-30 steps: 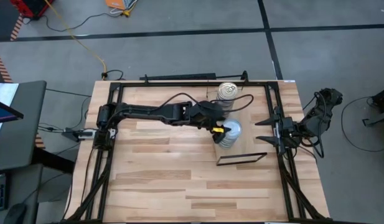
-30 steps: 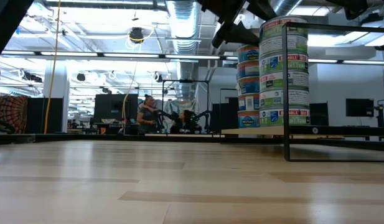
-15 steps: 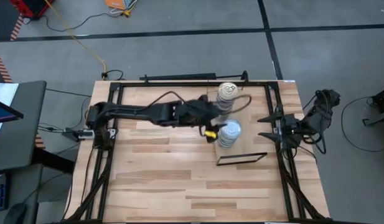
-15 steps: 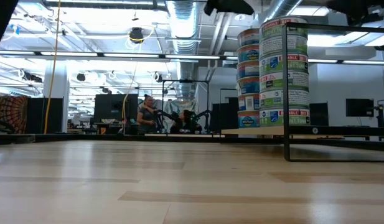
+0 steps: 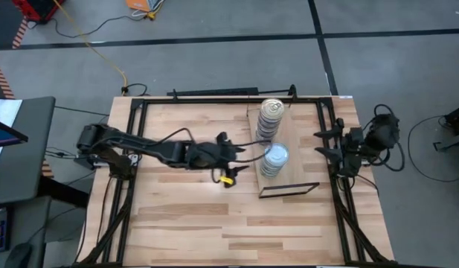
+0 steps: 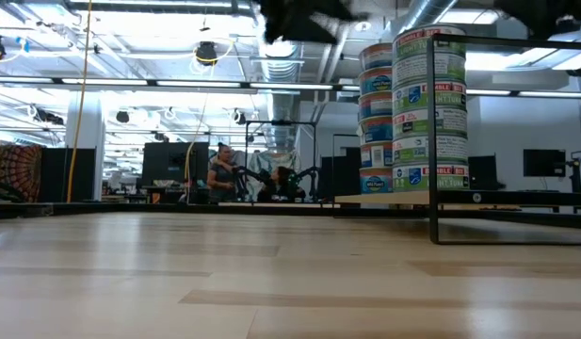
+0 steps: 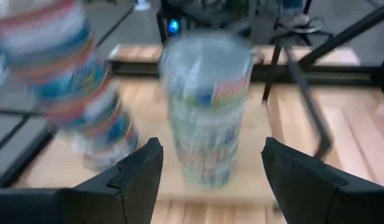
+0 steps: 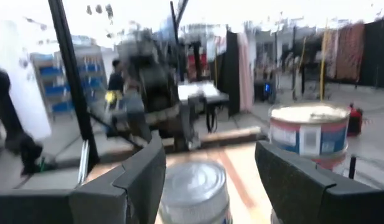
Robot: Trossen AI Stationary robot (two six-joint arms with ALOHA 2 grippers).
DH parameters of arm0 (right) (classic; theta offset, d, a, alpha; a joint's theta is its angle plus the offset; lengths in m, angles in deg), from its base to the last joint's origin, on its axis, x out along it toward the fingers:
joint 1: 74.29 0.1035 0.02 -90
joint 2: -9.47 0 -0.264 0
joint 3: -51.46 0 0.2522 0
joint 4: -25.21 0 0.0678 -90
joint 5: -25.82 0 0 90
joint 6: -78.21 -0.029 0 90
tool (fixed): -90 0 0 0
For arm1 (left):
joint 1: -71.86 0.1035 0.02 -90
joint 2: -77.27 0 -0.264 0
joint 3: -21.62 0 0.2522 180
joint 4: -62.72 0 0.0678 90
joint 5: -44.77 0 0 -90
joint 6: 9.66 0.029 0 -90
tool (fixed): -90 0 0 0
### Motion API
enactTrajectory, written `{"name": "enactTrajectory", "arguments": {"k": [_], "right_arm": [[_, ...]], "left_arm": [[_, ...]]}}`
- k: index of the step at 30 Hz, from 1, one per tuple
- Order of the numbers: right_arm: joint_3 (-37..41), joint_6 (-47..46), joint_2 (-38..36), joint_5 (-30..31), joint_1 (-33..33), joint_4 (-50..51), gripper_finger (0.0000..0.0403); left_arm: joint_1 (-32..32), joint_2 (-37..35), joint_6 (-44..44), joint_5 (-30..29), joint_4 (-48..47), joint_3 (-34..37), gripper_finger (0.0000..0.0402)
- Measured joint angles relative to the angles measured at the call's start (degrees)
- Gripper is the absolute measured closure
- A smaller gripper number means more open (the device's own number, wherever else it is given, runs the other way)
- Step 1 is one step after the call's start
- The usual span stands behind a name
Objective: Stack canned seafood by type on shelf
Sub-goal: Return to Home Position
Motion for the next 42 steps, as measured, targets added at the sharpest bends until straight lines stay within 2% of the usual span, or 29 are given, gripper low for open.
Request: {"name": "enactTrajectory", "arguments": {"k": [8,13,16,24,27,30,35,42], "right_arm": [[6.9,8.4,-0.5,-0.4,-2.9,-20.9,0.0126],[14.0,15.3,-0.5,-2.2,-5.4,-36.3,0.0126],[17.6,15.6,-0.6,-4.4,-7.0,-41.4,0.0126],[24.9,3.6,-0.5,-7.3,-13.2,-42.5,0.0126],[26.0,1.1,-0.5,-11.8,-16.6,-42.4,0.0126],[26.1,-0.3,-0.5,-16.4,-20.2,-41.7,0.0126],[26.1,-3.1,-0.5,-20.3,-26.9,-38.5,0.0126],[26.1,-8.0,-0.5,-27.9,-36.8,-34.5,0.0126]], "left_arm": [[-0.9,-9.8,-3.5,-0.5,16.4,21.5,0.0138],[-1.5,-11.9,-7.2,-0.4,22.4,30.2,0.0138],[-3.1,-11.9,-3.8,0.2,25.3,33.5,0.0138],[-3.6,-12.6,-1.9,-1.5,39.1,40.7,0.0138],[-2.4,-14.3,-1.1,2.8,43.3,43.4,0.0138],[-1.9,-16.9,-1.2,3.7,46.1,46.4,0.0138],[-1.8,-22.9,-1.3,-0.6,46.2,50.4,0.0138],[-1.7,-28.1,-1.6,-2.6,46.2,54.6,0.0138]]}}
